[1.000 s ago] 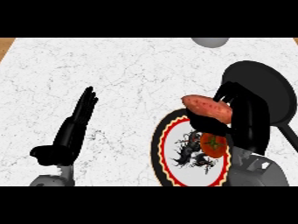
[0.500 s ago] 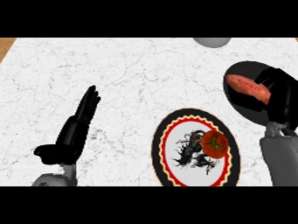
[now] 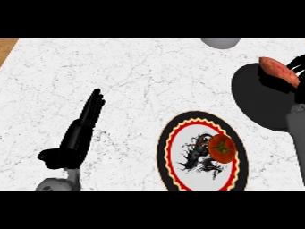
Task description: Pick the sweet potato from the plate and place it in the pan
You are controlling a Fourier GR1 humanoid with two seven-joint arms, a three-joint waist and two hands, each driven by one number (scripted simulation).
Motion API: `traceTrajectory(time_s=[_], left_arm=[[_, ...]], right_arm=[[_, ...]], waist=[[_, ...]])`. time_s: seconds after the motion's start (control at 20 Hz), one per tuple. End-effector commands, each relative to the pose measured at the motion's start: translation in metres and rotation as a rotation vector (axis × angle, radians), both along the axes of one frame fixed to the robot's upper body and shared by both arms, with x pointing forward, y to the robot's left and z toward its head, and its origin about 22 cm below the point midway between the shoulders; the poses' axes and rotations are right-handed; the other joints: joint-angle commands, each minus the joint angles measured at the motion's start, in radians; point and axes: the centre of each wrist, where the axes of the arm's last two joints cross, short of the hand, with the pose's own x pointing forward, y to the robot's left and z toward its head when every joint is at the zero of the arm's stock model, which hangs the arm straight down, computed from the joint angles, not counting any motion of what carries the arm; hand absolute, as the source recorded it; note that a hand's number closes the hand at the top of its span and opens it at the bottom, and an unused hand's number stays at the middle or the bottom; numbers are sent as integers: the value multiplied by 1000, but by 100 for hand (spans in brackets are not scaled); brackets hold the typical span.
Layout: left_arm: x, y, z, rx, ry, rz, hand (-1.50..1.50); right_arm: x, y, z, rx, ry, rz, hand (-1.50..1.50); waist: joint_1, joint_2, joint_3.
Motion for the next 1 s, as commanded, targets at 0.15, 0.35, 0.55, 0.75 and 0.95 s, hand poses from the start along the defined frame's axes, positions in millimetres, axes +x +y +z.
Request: traceTrajectory(time_s=[0.15, 0.35, 0.55, 0.75, 0.95], left_arm=[[-5, -14, 4, 3, -20, -29, 0], [-4, -2, -5, 2, -22, -39, 0], [6, -9, 5, -6, -3, -39, 0], [10, -11, 13, 2, -23, -43, 0], [-2, 5, 9, -3, -19, -34, 0]], right_arm=[[13, -51, 0, 116, 186, -11, 150], [16, -42, -19, 95, 496, 74, -150], [26, -43, -8, 274, 484, 221, -150], [29, -38, -13, 270, 358, 230, -150], [18, -47, -23, 347, 133, 248, -150]], waist=[[25, 9, 1], [47, 17, -1], [35, 16, 2], [42, 19, 4], [24, 9, 3]])
